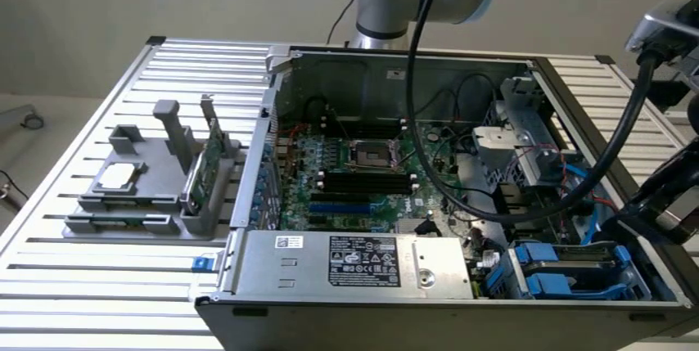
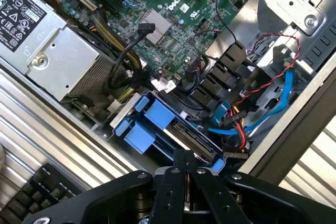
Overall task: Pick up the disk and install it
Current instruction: 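Insert the first disk wire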
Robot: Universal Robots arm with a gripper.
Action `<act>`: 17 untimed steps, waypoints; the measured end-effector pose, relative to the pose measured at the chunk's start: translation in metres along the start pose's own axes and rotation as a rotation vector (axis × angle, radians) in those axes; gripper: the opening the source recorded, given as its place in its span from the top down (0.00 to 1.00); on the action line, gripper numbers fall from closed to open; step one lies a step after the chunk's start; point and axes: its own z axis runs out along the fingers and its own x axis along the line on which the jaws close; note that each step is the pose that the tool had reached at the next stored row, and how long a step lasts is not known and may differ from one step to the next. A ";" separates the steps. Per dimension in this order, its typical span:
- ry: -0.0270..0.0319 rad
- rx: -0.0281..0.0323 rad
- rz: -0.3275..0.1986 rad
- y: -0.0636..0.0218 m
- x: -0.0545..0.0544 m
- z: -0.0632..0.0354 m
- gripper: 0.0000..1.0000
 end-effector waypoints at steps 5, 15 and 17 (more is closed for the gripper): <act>0.0099 -0.0087 0.059 0.0000 0.000 0.0000 0.89; 0.0173 -0.0179 0.192 0.0000 0.000 0.0000 0.89; 0.0155 -0.0179 0.224 0.0000 0.000 0.0001 0.89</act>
